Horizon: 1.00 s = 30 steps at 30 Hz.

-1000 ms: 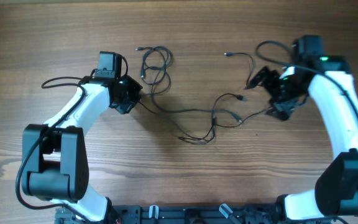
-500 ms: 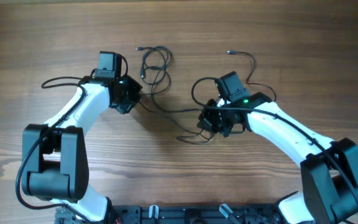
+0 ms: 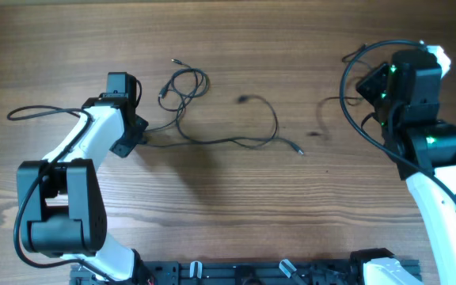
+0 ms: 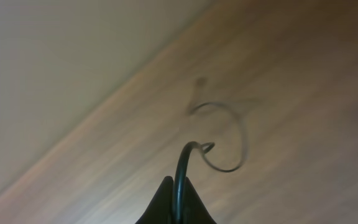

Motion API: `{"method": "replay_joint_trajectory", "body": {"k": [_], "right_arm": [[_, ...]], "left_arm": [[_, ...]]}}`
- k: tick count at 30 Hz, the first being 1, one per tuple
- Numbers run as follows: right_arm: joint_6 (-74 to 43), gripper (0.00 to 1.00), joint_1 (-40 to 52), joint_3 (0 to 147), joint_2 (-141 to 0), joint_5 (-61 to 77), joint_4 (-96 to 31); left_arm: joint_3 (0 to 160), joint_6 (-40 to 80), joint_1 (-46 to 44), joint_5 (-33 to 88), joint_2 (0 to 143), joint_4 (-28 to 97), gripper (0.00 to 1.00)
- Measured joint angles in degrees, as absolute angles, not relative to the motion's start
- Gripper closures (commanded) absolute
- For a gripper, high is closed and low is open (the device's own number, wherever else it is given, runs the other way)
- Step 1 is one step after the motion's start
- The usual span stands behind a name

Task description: Untangle cables

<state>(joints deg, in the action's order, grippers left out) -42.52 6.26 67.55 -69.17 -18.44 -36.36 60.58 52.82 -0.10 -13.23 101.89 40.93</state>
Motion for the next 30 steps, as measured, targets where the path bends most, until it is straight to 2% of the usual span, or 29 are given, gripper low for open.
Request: {"method": "replay_joint_trajectory", "body": {"k": [3,6,7,8,10,14,15,16,17,18,21,24,28,29,30], "right_arm": [[-46.3,0.95,4.6,67.5,-70.2,-29.0,-41.9],[-45.3,0.93,3.5,67.5,-71.1,-23.6,-40.8],[-42.4,0.85,3.6,67.5,-72.0,-20.7,-39.2],[-36.5,0.84,3.6,67.5,-73.7,-15.7,-35.5],[-27.1,0.96,3.6,67.5,-76.2,-9.3,-31.2],[-13.8,0.95,3.6,67.5,-76.9,-2.6,-24.2],[-12.0,0.87,3.6,67.5,-76.9,-1.9,-21.9],[-10.9,0.74,3.6,67.5,-76.9,-1.7,-20.4],[-10.0,0.49,3.6,67.5,-76.9,-1.7,-18.5],[-9.2,0.20,3.6,67.5,-76.9,-1.8,-16.9],[-8.5,0.00,3.6,67.8,-79.4,-1.3,-19.3],[-8.8,0.00,3.6,67.8,-87.1,-1.0,-21.0],[-8.8,0.00,3.5,67.8,-100.9,-0.8,-16.6],[-9.3,0.02,3.5,67.8,-103.0,-1.0,-16.3],[-10.1,0.11,3.4,67.8,-104.4,-1.7,-15.7]], "left_arm": [[60.6,52.8,0.8,-16.4,101.9,43.8,0.96],[60.6,52.8,2.3,-17.4,101.9,43.5,0.96],[60.6,52.8,2.4,-16.4,101.9,42.9,0.96],[60.6,52.8,2.4,-14.4,101.9,41.5,0.96],[60.6,52.8,2.1,-11.3,101.9,39.8,0.96],[60.6,52.8,0.5,-8.4,101.9,39.0,0.96],[60.6,52.8,0.2,-8.1,101.9,38.9,0.95],[60.6,52.8,-0.2,-7.9,101.9,38.5,0.94],[60.6,52.8,-0.4,-7.8,101.9,38.2,0.93],[60.6,52.8,-0.5,-7.6,101.9,37.6,0.93],[60.6,52.8,-0.6,-7.5,101.9,36.1,0.91],[60.6,52.8,-0.6,-7.4,101.9,35.5,0.89],[60.6,52.8,-0.6,-7.4,101.9,35.4,0.89],[60.6,52.8,-0.6,-7.4,101.9,35.4,0.89],[60.6,52.8,-0.6,-7.4,101.9,35.5,0.89]]}}
